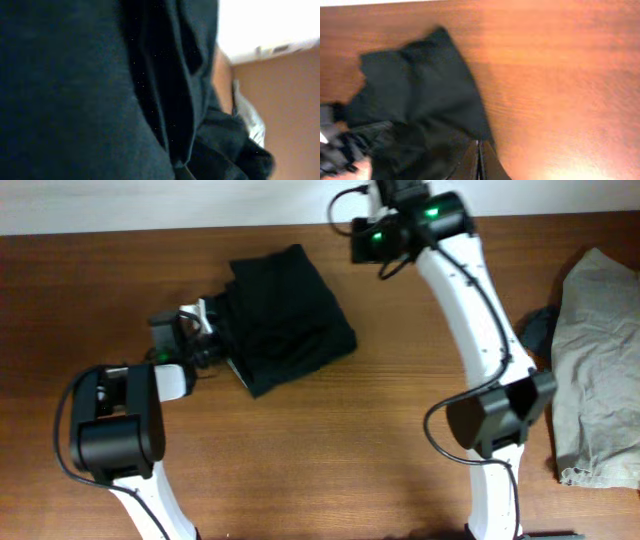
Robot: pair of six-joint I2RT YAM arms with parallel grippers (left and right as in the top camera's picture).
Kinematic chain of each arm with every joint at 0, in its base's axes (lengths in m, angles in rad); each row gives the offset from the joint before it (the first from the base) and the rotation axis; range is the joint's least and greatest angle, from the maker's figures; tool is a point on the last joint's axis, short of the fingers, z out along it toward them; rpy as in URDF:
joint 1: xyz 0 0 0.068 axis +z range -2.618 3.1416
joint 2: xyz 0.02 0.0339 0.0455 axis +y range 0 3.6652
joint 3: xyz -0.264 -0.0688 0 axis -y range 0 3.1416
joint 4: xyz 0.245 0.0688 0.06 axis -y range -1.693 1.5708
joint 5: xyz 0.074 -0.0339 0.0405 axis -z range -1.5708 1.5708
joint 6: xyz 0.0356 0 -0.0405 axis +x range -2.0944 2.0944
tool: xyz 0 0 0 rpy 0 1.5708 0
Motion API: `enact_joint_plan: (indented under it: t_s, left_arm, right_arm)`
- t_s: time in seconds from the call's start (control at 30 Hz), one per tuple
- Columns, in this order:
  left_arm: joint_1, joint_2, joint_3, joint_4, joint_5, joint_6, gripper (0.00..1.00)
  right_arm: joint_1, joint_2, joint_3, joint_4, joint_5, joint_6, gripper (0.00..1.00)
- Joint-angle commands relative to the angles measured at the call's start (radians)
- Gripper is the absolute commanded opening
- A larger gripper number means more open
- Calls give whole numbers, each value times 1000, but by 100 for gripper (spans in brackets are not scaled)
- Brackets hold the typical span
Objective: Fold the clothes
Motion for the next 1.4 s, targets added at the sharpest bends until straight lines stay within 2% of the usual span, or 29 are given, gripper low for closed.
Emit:
enact_joint_plan:
  t_s: [0.0,0.17,0.37,0.47,0.6,0.67,0.8,0.87,0.97,1.07,1.1,1.23,1.37]
  left_arm:
    - [45,-113,26,40,38,-61,1]
    - [74,-249,26,37,31,-61,1]
    - [170,-428,26,25,-44,-61,1]
    - [190,-454,26,-65,-45,-56,1]
    - [170,-448,26,-247,-68,60,1]
    - [143,-443,26,-276,-76,96,1]
    - [60,-444,28,-147,-8,43,1]
    - [29,-444,37,-69,64,22,1]
    - [-4,-444,64,-34,183,24,1]
    - [-20,-443,69,-43,317,79,1]
    - [-20,-442,69,-94,340,114,1]
    - [-19,-437,69,-404,288,370,1]
    - [-19,-384,69,-571,188,509,1]
  right_arm:
    - [13,23,-7,-21,14,4,4]
    - [16,23,-7,-29,13,4,4]
    - [16,23,-7,-61,-6,4,4]
    - [18,23,-7,-62,-10,5,4]
    - [27,23,-7,-61,-9,11,4]
    - [29,23,-7,-61,-8,11,4]
    - [27,23,-7,-62,0,11,4]
    - [21,23,-7,-63,3,11,4]
    - [0,21,-7,-65,3,12,4]
    - [-29,21,-7,-68,14,40,4]
    - [-42,21,-7,-69,18,45,4]
    - [-70,19,-7,-85,21,45,4]
    - [-70,19,-7,-85,25,45,4]
